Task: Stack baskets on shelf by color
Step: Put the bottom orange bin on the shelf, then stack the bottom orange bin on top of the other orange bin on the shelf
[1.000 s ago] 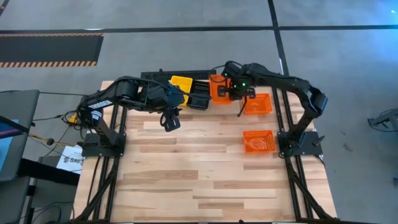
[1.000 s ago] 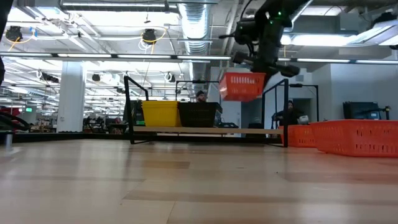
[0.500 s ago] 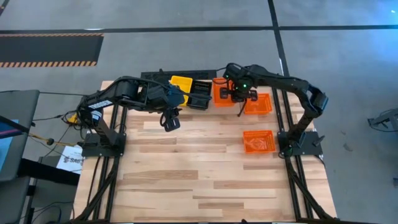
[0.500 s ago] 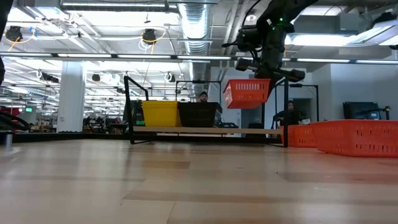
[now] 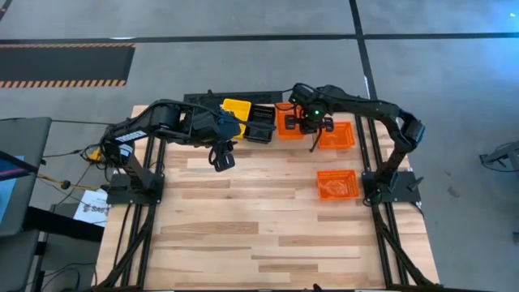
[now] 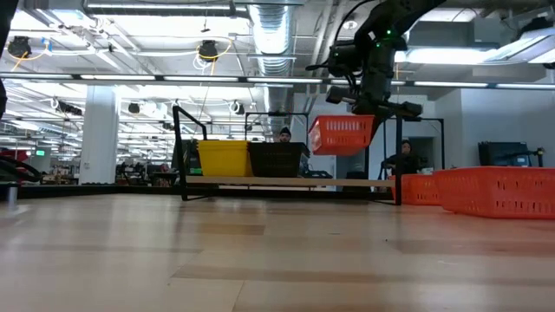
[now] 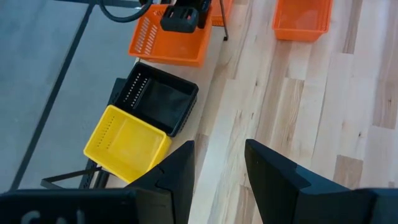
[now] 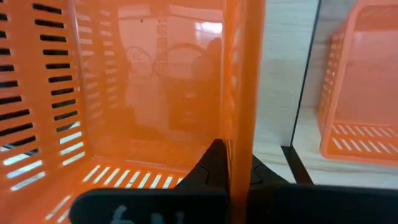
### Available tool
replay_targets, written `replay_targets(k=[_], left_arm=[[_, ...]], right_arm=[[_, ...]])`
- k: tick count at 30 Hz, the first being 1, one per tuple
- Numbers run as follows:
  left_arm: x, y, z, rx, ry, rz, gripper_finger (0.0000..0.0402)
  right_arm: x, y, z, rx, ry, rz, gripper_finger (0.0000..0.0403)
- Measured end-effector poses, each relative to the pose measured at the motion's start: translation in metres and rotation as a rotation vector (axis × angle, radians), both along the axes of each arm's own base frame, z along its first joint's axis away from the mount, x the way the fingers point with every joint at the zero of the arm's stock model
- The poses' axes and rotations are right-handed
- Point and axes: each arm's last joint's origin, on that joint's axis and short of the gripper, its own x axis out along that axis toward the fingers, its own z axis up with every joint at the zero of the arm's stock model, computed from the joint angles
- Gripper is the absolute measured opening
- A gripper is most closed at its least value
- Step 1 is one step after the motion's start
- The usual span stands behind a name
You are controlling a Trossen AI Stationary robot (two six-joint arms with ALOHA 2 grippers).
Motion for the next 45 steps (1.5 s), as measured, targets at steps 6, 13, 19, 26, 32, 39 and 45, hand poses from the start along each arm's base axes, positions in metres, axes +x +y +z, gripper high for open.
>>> replay_targets(k=[6, 13, 19, 26, 32, 39, 45], left_arm=[[0.000, 0.000, 0.000, 0.001, 0.001, -0.002, 0.0130], [0.000, 0.000, 0.000, 0.001, 0.001, -0.002, 0.0130], [0.000, 0.000, 0.000, 0.001, 0.001, -0.002, 0.0130], [0.000, 0.000, 0.000, 0.001, 0.001, -0.002, 0.0130], [0.000, 0.000, 0.000, -0.001, -0.001, 0.001, 0.0130], [0.000, 0.000, 0.000, -0.002, -0.001, 0.002, 0.0130], [0.000, 0.000, 0.000, -0.002, -0.001, 0.003, 0.0130]], right_arm=[[0.000, 0.000, 0.000, -0.023, 0.013, 0.009, 0.0048], [0.000, 0.000, 0.000, -0.028, 0.012, 0.017, 0.0090], [0.000, 0.000, 0.001, -0.029, 0.011, 0.018, 0.0110], [-0.001, 0.007, 0.000, -0.007, 0.047, 0.038, 0.0116], [-0.004, 0.014, -0.001, 0.024, 0.102, 0.067, 0.0117], [-0.001, 0.017, 0.002, 0.006, 0.114, 0.080, 0.0117], [0.012, 0.019, 0.031, -0.086, 0.036, 0.150, 0.0113]])
